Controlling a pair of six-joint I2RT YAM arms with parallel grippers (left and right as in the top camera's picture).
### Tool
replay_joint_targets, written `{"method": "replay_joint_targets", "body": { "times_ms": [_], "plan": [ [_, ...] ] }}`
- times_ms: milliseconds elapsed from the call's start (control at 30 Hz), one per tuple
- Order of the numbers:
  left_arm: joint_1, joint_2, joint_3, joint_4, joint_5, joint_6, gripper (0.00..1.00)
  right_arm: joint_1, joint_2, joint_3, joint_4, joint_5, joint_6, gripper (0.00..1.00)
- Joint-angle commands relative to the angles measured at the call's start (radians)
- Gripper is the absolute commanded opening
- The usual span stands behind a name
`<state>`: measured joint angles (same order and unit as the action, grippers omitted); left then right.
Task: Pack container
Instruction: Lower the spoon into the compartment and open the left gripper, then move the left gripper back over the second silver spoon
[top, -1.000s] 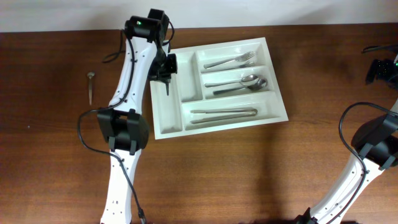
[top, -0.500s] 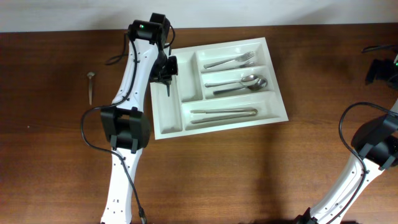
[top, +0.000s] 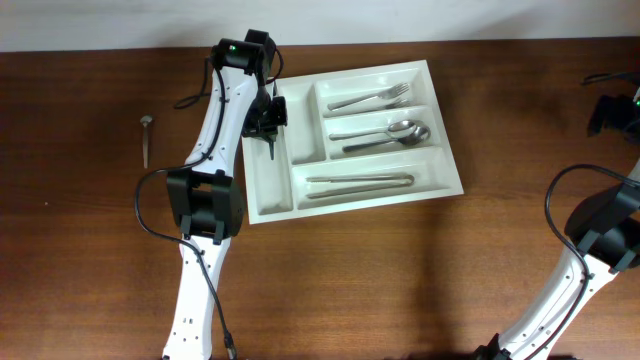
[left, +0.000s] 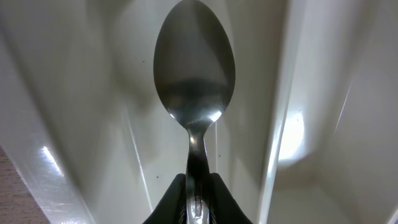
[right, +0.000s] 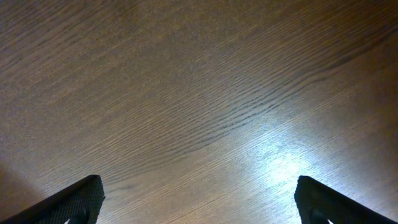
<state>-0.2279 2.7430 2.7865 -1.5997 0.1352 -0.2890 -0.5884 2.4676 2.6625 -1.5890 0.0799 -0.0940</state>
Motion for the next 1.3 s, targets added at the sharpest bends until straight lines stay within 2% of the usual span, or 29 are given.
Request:
{"method": "replay_joint_targets", "body": {
  "times_ms": [0,33,67,333,533,733,833,933,1000,1267],
  "plan": [
    [0.008,0.012,0.013,0.002,0.007,-0.01,0.14,-0.001,-0.004,-0.007,0.001,-0.005,-0.006,0.99],
    [0.008,0.012,0.013,0.003,0.007,-0.01,0.31,-0.001,-0.004,-0.007,0.001,-0.005,-0.006,0.99],
    [0.009,0.012,0.013,0.007,0.007,-0.01,0.36,-0.001,-0.004,-0.007,0.001,-0.005,-0.006,0.99],
    [0.046,0.011,0.021,0.029,0.007,-0.01,0.38,-0.001,-0.004,-0.007,0.001,-0.005,-0.006,0.99],
    [0.106,-0.003,0.159,0.024,0.007,0.054,0.38,-0.001,-0.004,-0.007,0.001,-0.005,-0.006,0.99],
    [0.174,-0.055,0.353,0.016,-0.013,0.135,0.52,-0.001,-0.004,-0.007,0.001,-0.005,-0.006,0.99],
    [0.216,-0.105,0.352,-0.01,-0.086,0.135,0.52,-0.001,-0.004,-0.007,0.001,-0.005,-0.006,0.98],
    [0.282,-0.126,0.352,-0.087,-0.167,0.207,0.52,-0.001,-0.004,-0.007,0.001,-0.005,-0.006,0.99],
    [0.316,-0.126,0.34,-0.088,-0.177,0.24,0.56,-0.001,-0.004,-0.007,0.001,-0.005,-0.006,0.99],
    [0.426,-0.123,0.293,-0.088,-0.23,0.261,0.57,-0.001,-0.004,-0.007,0.001,-0.005,-0.006,0.99]
  ]
}}
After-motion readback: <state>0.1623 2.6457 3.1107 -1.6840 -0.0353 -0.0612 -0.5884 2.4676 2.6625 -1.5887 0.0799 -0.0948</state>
